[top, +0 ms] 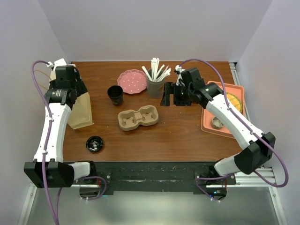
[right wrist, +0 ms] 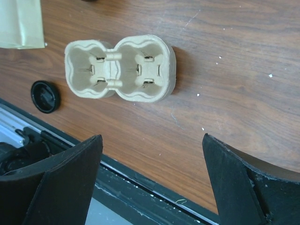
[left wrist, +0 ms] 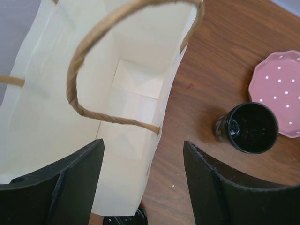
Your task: Pack the takeout coffee
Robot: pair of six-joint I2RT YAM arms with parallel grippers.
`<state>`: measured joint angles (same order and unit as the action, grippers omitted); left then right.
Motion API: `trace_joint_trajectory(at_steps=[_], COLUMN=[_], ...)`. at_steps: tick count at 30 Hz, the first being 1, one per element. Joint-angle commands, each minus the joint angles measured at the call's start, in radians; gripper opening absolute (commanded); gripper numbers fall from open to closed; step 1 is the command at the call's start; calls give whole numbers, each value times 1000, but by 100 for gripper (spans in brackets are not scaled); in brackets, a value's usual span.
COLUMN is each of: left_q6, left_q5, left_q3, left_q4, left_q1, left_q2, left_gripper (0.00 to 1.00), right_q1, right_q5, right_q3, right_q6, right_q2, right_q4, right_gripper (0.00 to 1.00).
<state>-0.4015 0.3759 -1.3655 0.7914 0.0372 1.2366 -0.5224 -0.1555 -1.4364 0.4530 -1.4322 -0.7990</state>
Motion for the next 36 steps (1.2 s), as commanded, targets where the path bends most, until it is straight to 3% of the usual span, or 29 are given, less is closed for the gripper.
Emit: trace_joint_trajectory(at_steps=[1, 8, 11, 14, 15, 19, 25, 31, 33, 36], left_q6=[-16, -8, 22, 53, 59, 41, 15, -37, -36, -72], left_q5=[35, 20, -5, -23, -37, -68, -167, -114, 24, 196], left_q3=[28, 42, 23, -55, -104, -231, -354, -434, -422, -425], left_q4=[6, -10, -43, -35, -18, 84, 221, 382, 390, 391], left_q1=[3, 3, 3, 3, 1, -3, -74, -126, -126, -126], left_q2=[-5, 12, -9, -5, 1, 40, 27, -3, -15, 10], left_gripper=[70, 59, 47, 27, 18, 0, 0, 0, 19, 40], right_q1=[-33, -39, -37, -39, -37, -37, -39, -37, -39, -41], right_q5=[42, 39, 37, 39, 40, 42, 47, 19, 4, -19], right_q3=[-48, -45, -42, -51, -56, -87, -179, -197, -203, -196], right_q6=[18, 6, 4, -2, -4, -5, -5, -7, 6, 16], right_q2=[-2, -7, -5, -7, -7, -16, -43, -68, -79, -71], right_q4=[32, 26, 26, 21, 20, 7, -9, 24, 24, 49], right_gripper=[91, 90, 90, 90, 90, 90, 90, 90, 90, 89])
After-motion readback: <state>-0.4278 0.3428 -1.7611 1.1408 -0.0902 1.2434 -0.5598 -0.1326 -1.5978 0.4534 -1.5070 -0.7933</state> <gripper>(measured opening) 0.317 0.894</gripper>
